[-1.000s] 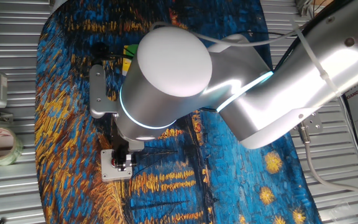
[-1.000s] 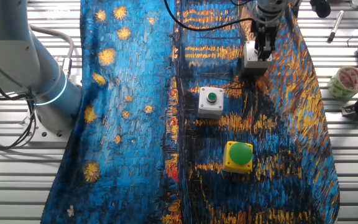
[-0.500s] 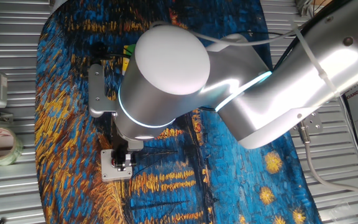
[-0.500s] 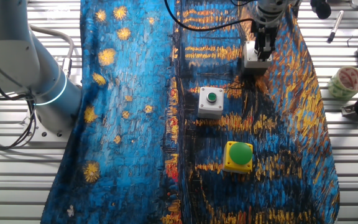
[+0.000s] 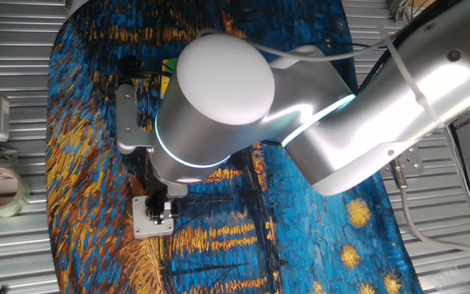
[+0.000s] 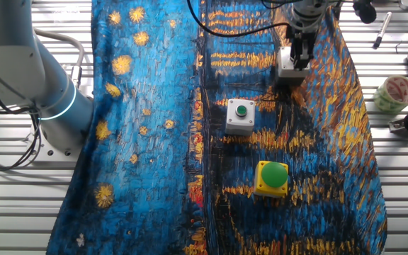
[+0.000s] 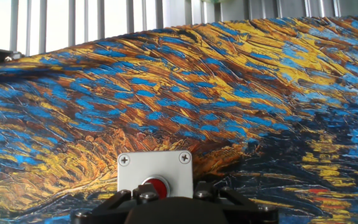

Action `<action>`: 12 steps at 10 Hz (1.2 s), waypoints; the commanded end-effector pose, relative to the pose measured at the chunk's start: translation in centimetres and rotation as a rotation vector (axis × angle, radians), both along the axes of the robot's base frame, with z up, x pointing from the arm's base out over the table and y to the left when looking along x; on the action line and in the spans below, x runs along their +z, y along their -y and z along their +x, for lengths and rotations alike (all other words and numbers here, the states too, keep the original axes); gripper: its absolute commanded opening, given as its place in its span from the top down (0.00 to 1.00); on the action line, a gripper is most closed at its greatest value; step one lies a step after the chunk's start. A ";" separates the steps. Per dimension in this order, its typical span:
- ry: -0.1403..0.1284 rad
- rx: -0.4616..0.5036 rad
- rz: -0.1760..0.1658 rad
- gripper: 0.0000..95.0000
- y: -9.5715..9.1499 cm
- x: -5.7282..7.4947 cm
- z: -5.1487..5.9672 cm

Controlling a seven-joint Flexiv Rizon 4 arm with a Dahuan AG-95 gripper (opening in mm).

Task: Press three buttons from left to right in sequence

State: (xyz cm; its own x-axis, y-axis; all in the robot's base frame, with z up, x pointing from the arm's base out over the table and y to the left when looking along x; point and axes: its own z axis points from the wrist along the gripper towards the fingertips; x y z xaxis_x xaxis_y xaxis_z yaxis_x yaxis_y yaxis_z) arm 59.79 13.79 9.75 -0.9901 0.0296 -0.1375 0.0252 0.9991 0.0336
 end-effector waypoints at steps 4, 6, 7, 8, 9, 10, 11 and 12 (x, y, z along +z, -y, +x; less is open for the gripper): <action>0.018 0.000 0.014 0.60 0.1 -0.6 0.1; 0.002 0.003 -0.013 0.60 0.1 -0.5 0.0; -0.003 0.000 -0.014 0.60 0.1 -0.4 0.0; -0.018 -0.003 -0.018 0.60 0.0 0.3 -0.1; -0.019 -0.006 -0.016 0.60 0.0 0.7 -0.2; -0.019 -0.007 -0.016 0.60 -0.1 0.7 -0.2; -0.026 -0.002 -0.024 0.60 -0.1 1.1 -0.3; -0.026 0.003 -0.028 0.60 -0.2 1.4 -0.4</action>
